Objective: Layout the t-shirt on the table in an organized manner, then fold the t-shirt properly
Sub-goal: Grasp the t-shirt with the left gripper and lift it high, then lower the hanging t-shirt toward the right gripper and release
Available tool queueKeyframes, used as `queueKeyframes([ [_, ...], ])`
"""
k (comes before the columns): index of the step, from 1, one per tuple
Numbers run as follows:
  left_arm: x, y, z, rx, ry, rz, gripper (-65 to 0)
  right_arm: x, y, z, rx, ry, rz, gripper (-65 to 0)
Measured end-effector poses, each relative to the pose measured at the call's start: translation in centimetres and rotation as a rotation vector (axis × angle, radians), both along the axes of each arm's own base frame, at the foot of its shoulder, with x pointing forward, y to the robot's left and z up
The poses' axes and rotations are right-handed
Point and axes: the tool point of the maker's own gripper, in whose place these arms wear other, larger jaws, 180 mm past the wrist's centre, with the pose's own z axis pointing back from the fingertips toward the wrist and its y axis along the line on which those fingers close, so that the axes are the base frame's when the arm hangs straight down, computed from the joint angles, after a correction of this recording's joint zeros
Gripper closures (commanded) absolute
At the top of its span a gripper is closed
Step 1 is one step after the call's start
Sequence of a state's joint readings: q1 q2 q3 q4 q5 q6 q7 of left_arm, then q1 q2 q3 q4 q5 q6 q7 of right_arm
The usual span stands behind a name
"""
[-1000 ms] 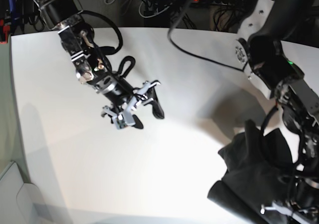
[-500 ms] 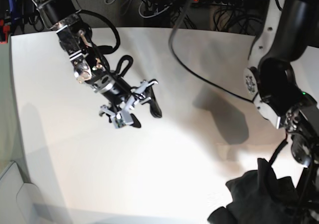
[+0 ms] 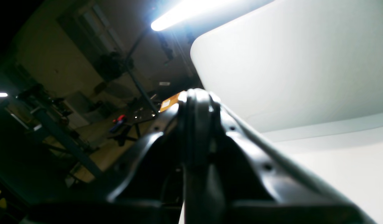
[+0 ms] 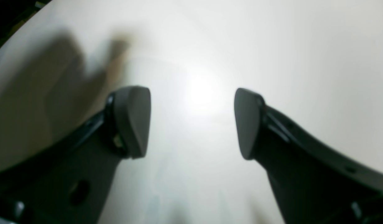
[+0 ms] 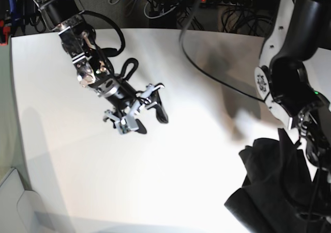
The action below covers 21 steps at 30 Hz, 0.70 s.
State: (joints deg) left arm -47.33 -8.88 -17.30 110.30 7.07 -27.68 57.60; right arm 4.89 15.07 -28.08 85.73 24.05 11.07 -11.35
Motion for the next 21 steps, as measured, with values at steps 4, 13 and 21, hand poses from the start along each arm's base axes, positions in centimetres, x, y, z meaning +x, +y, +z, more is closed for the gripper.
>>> queueKeyframes([
  [4, 0.1, -0.5, -0.1, 0.007, 0.004, -0.009, -0.6, 0.0, 0.0, 0.0, 0.0, 0.0, 0.0, -42.1],
  [13, 1.6, -11.1, -1.5, 0.138, 0.049, -0.247, -0.9, 0.0, -0.1, 0.7, 0.01, -0.016, -0.004, -42.1],
  [21, 6.2, -15.7, -8.5, 0.275, 0.249, -0.297, -6.5, -0.2, -0.8, 0.3, 0.006, -0.002, -0.024, -42.1],
])
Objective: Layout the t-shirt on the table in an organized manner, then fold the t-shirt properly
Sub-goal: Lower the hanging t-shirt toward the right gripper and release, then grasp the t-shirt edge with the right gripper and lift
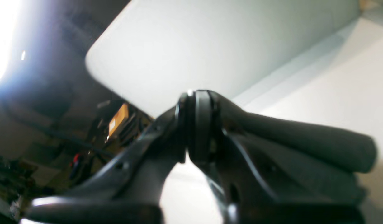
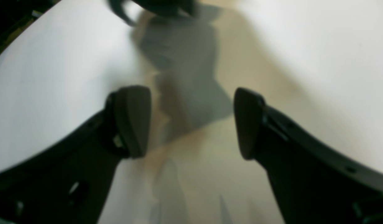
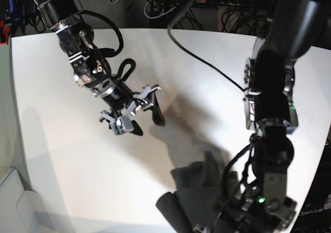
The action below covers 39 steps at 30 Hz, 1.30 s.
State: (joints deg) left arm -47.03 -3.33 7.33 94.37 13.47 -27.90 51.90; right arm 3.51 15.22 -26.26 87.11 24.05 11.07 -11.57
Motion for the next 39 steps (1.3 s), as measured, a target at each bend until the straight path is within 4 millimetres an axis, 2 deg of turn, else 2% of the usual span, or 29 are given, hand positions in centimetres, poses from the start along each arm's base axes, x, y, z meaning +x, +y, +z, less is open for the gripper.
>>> queueKeyframes([
  [3, -0.1, -2.3, -1.0, 0.038, 0.003, -0.029, -20.2, -0.1, -0.2, -0.3, -0.002, 0.01, -0.006, -42.1],
  [5, -0.7, -2.8, -1.4, 0.041, -0.003, -0.026, -31.5, 0.2, -0.7, 0.1, 0.001, -0.002, -0.02, -42.1],
  [7, -1.6, -2.7, -0.4, 0.04, -0.041, -0.014, -42.3, 0.4, -0.8, 0.5, 0.003, -0.015, -0.023, -42.1],
  [9, -2.5, -2.5, 1.8, 0.024, -0.11, -0.013, -49.8, 0.4, -0.7, 0.8, 0.007, -0.022, -0.02, -42.1],
  [10, -2.9, -1.9, 3.2, 0.002, -0.151, -0.009, -52.1, 0.3, -0.5, 0.7, 0.006, -0.015, -0.017, -42.1],
  [12, -2.8, 0.3, 4.4, -0.049, -0.178, 0.036, -52.5, 0.0, -0.5, 0.1, -0.013, 0.017, -0.009, -42.1],
  [16, -2.3, 6.6, 3.1, -0.118, -0.132, 0.191, -52.5, 0.1, -0.6, 0.0, -0.025, 0.025, -0.007, -42.2],
  [20, -3.6, 12.9, -0.6, -0.109, -0.076, 0.325, -52.5, 0.5, -0.6, 0.3, -0.029, 0.02, -0.005, -42.5],
  [23, -5.9, 17.0, -4.8, -0.086, 0.0, 0.423, -52.6, 1.5, -0.9, 1.2, -0.022, -0.008, -0.021, -42.6],
  [25, -7.8, 19.3, -7.3, -0.081, 0.039, 0.488, -52.6, 2.3, -2.2, 1.5, -0.018, -0.012, -0.061, -42.7],
  [29, -11.7, 22.9, -11.5, -0.065, 0.125, 0.589, -52.6, 4.3, -5.1, 0.1, -0.067, 0.048, -0.125, -42.7],
  [34, -16.2, 25.3, -17.5, -0.055, 0.278, 0.663, -52.6, 7.7, -9.4, 0.3, -0.079, 0.051, -0.226, -42.7],
  [36, -17.8, 25.5, -19.7, -0.087, 0.334, 0.654, -52.6, 8.3, -10.4, 0.4, -0.09, 0.047, -0.213, -42.7],
  [39, -19.5, 25.6, -21.8, -0.145, 0.389, 0.643, -52.6, 9.1, -10.5, 0.7, -0.088, 0.039, -0.187, -42.7],
])
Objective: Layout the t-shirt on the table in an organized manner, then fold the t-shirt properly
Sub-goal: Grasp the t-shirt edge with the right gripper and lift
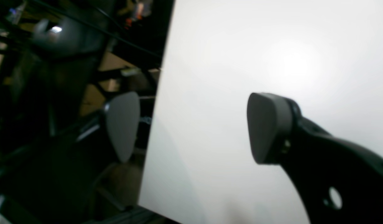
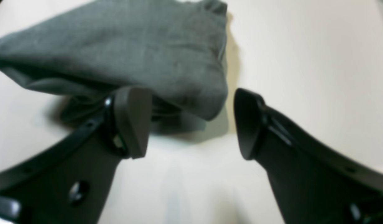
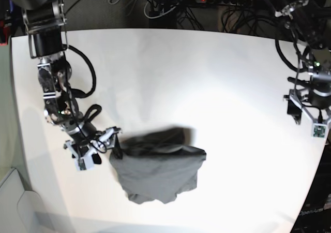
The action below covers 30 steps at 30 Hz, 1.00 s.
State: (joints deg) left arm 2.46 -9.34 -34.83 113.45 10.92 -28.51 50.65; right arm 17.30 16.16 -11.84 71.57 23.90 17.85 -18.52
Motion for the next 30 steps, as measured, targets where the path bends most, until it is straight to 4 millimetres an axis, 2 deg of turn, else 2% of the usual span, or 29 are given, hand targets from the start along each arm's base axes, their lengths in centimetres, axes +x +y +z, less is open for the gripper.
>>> queueKeyframes([
  [3, -1.4, 0.4, -1.1, -0.046, 0.01, 0.018, -52.6, 0.8, -0.4, -0.9, 0.004, 0.029, -0.01, -42.7],
  [6, -2.8, 1.1, -2.1, -0.049, 0.047, 0.044, -52.6, 1.7, -1.6, -2.2, -0.003, 0.075, -0.039, -42.7],
  [9, -3.2, 1.0, -2.6, -0.069, 0.048, 0.054, -52.6, 2.4, -1.5, -3.0, -0.001, 0.112, 0.03, -42.7],
  [15, -4.2, 2.4, -2.5, -0.07, 0.042, 0.11, -52.6, 4.2, -2.5, -3.1, 0.005, 0.143, 0.019, -42.7],
  [22, -4.7, 2.1, -3.1, -0.08, 0.06, 0.107, -52.6, 4.1, -2.4, -3.5, 0.007, 0.153, 0.018, -42.7],
  [30, -5.1, 2.6, -2.9, -0.076, 0.055, 0.127, -52.6, 2.6, 0.7, -5.3, -0.061, 0.192, 0.129, -42.7],
])
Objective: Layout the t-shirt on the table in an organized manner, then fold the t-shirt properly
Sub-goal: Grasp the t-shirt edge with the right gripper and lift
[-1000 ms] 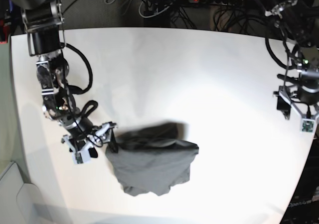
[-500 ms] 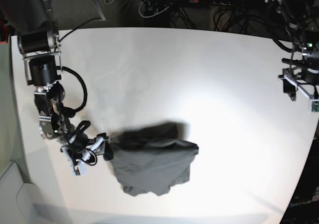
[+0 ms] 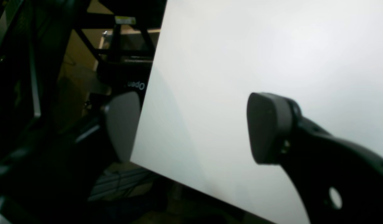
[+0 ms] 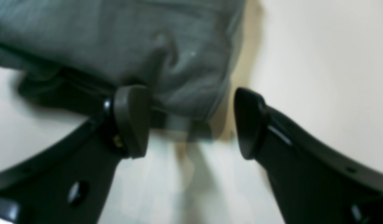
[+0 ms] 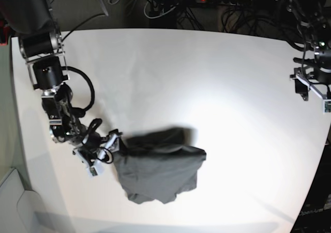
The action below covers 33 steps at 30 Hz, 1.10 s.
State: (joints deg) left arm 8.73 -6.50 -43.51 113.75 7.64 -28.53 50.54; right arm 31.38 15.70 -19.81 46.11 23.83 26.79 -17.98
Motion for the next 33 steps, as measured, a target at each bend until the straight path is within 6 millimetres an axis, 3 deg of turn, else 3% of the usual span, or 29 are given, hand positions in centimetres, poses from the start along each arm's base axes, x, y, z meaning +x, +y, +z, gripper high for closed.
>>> queueKeyframes([
  [6, -1.1, 1.6, 0.3, 0.005, -0.007, 0.057, -52.6, 0.7, 1.3, 0.9, 0.05, -0.054, -0.002, -42.6],
  [12, -2.2, 3.0, 0.7, 0.011, -0.017, 0.108, -52.6, 0.0, 1.5, -2.2, 0.073, 0.025, -0.037, -41.0],
  [15, -2.5, 3.5, 0.8, 0.014, -0.016, 0.125, -52.6, -0.1, 1.3, -2.5, 0.078, 0.017, -0.048, -31.2],
  [20, -3.1, 3.2, 0.1, 0.01, 0.009, 0.118, -52.6, 0.5, 1.5, -1.7, 0.082, -0.002, -0.043, 0.0],
  [21, -3.1, 3.2, 0.1, 0.011, 0.009, 0.121, -52.6, 0.8, 1.6, -1.1, 0.079, -0.017, -0.037, 0.0],
  [23, -2.9, 3.2, 0.2, 0.009, -0.001, 0.116, -52.6, 1.3, 1.8, 0.3, 0.061, -0.042, -0.013, -1.0],
  [26, -3.0, 3.2, 0.2, 0.011, 0.002, 0.118, -52.6, 2.1, 1.7, 4.7, 0.01, -0.127, 0.041, 0.0],
  [29, -3.0, 3.3, 0.3, 0.013, 0.001, 0.119, -52.6, 2.3, 3.2, 10.5, -0.037, -0.245, 0.114, 0.0],
  [33, -3.1, 3.3, 0.2, 0.012, 0.002, 0.117, -52.6, 0.2, 7.3, 18.8, -0.085, -0.425, 0.249, 0.0],
])
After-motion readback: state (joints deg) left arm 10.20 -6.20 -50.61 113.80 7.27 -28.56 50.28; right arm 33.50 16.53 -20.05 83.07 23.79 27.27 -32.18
